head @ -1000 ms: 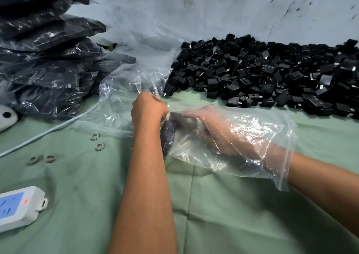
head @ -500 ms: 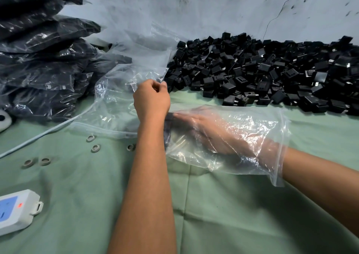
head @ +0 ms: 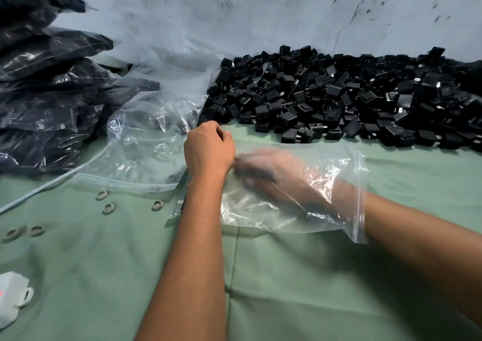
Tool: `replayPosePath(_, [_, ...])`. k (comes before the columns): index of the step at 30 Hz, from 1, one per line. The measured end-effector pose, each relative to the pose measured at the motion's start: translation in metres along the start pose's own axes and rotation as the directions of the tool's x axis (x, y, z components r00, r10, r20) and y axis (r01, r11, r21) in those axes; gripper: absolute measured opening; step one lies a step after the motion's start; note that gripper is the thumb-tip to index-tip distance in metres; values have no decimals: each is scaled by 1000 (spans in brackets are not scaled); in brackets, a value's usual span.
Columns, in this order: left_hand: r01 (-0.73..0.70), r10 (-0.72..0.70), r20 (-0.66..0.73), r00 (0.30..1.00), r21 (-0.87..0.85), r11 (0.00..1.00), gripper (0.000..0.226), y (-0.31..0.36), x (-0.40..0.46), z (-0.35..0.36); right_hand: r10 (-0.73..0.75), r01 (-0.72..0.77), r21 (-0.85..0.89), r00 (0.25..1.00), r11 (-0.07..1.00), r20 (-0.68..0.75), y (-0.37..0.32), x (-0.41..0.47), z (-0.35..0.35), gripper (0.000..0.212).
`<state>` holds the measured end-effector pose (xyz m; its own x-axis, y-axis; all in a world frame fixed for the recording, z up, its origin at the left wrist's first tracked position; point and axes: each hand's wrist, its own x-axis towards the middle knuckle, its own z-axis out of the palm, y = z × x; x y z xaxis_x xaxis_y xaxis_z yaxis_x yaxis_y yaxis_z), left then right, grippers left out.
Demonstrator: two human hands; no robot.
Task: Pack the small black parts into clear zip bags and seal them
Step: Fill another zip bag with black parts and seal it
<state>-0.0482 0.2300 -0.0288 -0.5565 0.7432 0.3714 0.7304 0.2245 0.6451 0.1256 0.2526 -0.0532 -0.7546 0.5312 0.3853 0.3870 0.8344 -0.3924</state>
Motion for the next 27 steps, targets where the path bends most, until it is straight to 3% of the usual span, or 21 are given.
replayPosePath(2, [15, -15, -17, 1000, 19, 1000, 15, 0, 0, 0, 167, -168, 61, 986, 984, 24, 21, -11, -12, 33])
replayPosePath(4, [29, -28, -37, 999, 33, 999, 15, 1, -1, 1, 282, -326, 231, 937, 916, 205, 33, -27, -45, 32])
replayPosePath(6, [42, -38, -60, 997, 53, 998, 15, 3, -1, 1, 317, -455, 468, 883, 758, 346, 43, -43, -75, 31])
replayPosePath(7, [52, -48, -74, 996, 62, 997, 15, 4, -1, 1, 311, -455, 479, 883, 751, 352, 47, -50, -85, 30])
replayPosePath(9, [85, -77, -107, 991, 71, 994, 15, 5, -2, 1, 401, -489, 466, 872, 737, 280, 54, -64, -97, 28])
replayPosePath(11, [115, -103, -133, 986, 81, 990, 14, 5, -2, 0, 582, -529, 593, 804, 607, 121, 58, -71, -102, 30])
replayPosePath(13, [124, -110, -142, 984, 94, 988, 14, 7, -3, 1, 762, -486, 702, 635, 521, -126, 66, -72, -104, 36])
replayPosePath(15, [106, -92, -130, 987, 99, 989, 13, 14, -5, 2, 790, -429, 708, 534, 561, -302, 70, -64, -108, 38])
replayPosePath(16, [78, -68, -118, 991, 82, 994, 11, 20, -6, 4, 771, -417, 684, 533, 599, -350, 69, -58, -109, 38])
replayPosePath(18, [-27, 26, -54, 998, -20, 999, 11, 37, -12, 11, 703, -413, 609, 609, 677, -368, 61, -44, -106, 33])
replayPosePath(21, [-223, 258, 138, 956, -228, 948, 11, 65, -31, 28, 494, -439, 231, 801, 868, -339, 51, -27, -94, 25])
replayPosePath(23, [-305, 372, 224, 901, -285, 909, 13, 78, -43, 38, 396, -407, -18, 897, 913, -198, 49, -21, -81, 28])
replayPosePath(25, [-305, 401, 272, 875, -333, 892, 17, 87, -51, 46, 434, -442, -57, 894, 895, -114, 50, -22, -66, 22])
replayPosePath(27, [-270, 392, 349, 851, -349, 898, 14, 91, -57, 52, 493, -506, -29, 850, 862, -187, 52, -25, -59, 23])
